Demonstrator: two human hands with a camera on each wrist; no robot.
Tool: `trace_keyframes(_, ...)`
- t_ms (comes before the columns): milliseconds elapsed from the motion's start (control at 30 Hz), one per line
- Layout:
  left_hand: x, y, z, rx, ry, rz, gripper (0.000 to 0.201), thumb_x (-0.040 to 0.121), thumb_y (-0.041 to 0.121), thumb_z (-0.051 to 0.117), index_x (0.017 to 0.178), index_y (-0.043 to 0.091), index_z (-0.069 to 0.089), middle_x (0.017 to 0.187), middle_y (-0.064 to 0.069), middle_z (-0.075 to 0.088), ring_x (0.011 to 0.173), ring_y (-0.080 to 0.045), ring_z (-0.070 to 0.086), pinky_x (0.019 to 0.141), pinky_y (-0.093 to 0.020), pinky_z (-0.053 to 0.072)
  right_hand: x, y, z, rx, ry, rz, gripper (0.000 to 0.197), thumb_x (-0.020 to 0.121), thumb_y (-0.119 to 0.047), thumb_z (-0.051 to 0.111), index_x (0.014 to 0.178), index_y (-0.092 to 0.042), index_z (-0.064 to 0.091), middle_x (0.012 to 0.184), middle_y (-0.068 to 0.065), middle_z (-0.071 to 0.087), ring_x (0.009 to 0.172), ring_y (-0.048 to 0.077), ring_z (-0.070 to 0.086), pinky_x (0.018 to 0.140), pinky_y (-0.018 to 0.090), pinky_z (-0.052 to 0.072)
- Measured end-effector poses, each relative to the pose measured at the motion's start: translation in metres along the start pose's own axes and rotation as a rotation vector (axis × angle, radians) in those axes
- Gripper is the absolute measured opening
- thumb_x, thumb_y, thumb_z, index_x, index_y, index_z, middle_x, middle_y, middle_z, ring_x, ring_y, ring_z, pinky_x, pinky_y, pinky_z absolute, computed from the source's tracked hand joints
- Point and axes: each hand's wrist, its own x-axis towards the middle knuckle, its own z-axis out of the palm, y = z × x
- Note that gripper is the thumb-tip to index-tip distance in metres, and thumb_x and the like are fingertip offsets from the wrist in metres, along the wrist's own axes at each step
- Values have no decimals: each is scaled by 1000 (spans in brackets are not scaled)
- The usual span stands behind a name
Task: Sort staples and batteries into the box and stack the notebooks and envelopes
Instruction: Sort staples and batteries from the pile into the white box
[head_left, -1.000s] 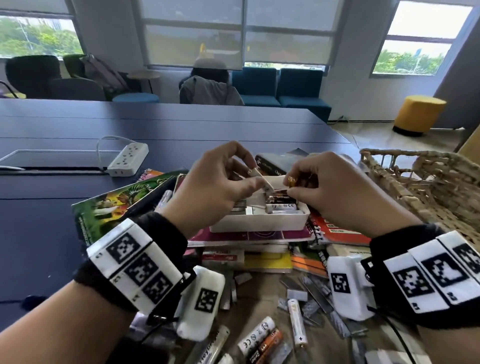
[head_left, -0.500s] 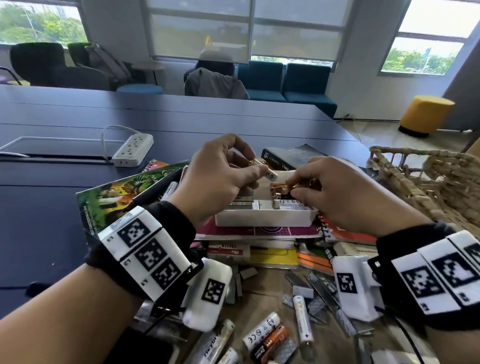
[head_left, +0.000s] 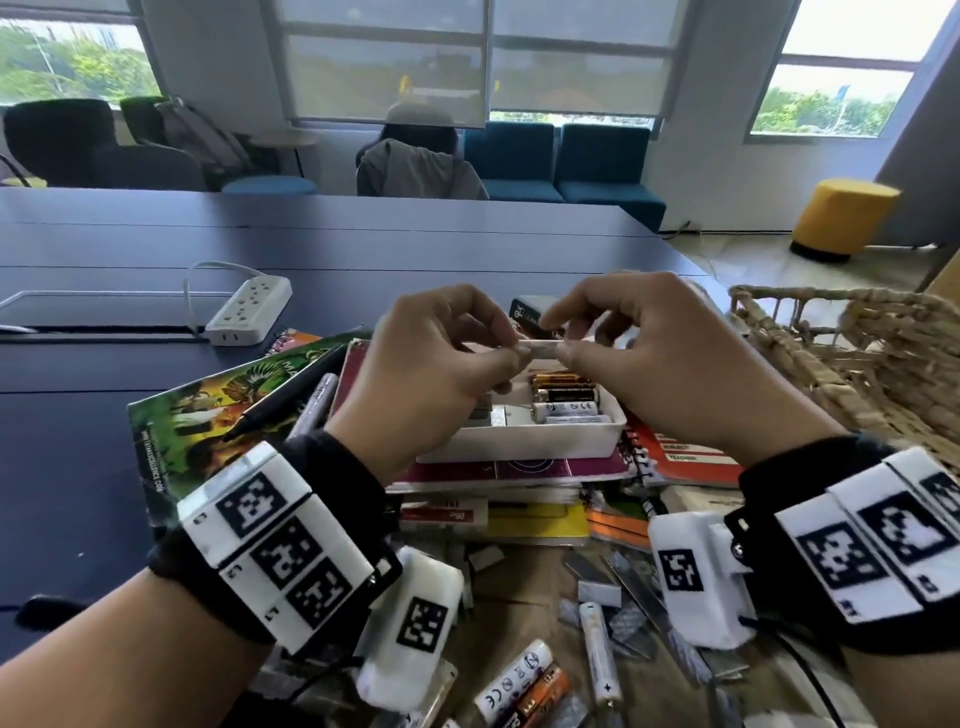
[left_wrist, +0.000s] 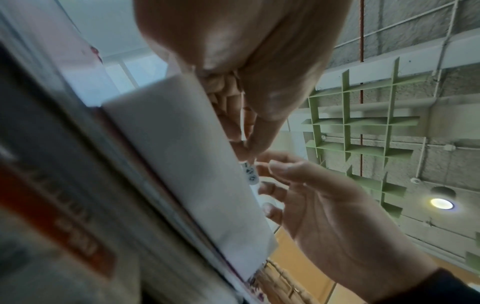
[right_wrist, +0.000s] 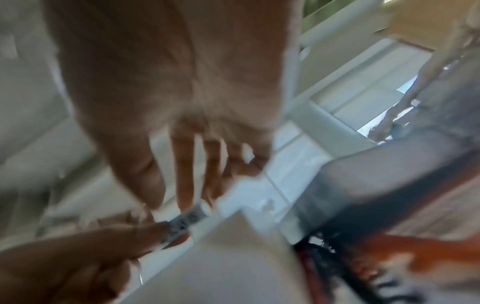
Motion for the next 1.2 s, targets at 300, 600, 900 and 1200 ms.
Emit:
trace_keyframes(300,-2,2,0,17,31,32,17,84,18,84,90,11,70,80,0,77,65,-14,72,62,-25,55,-1,3,5,126,-91,-40,6,90,-35,74,95,-35,78,73,-6,70,69,16,64,72,44,54)
trace_keyframes(600,-2,7,1,720,-99,80,14,90,27,68,87,36,78,136,12,50,131,-10,34,107,-36,29,-2,18,-13,42,44,44,8,85,-32,81,90,-37,77,81,-14,55,63,8,46,62,21,37)
trace_keyframes(900,-1,6,3,931,-262,-10,40,96,38,53,134,37,64,155,10,42,139,-19,32,121,-37,15,-4,20,-11,-147,-21,93,4,85,-35,81,88,-34,79,89,-10,57,77,6,49,64,23,32)
trace_keyframes(1200,1,6,3,923,-282,-10,46,97,39,49,143,36,57,153,11,41,139,-19,29,120,-37,12,1,18,4,-176,-79,71,6,87,-32,81,92,-34,79,86,-11,52,75,1,48,62,14,29)
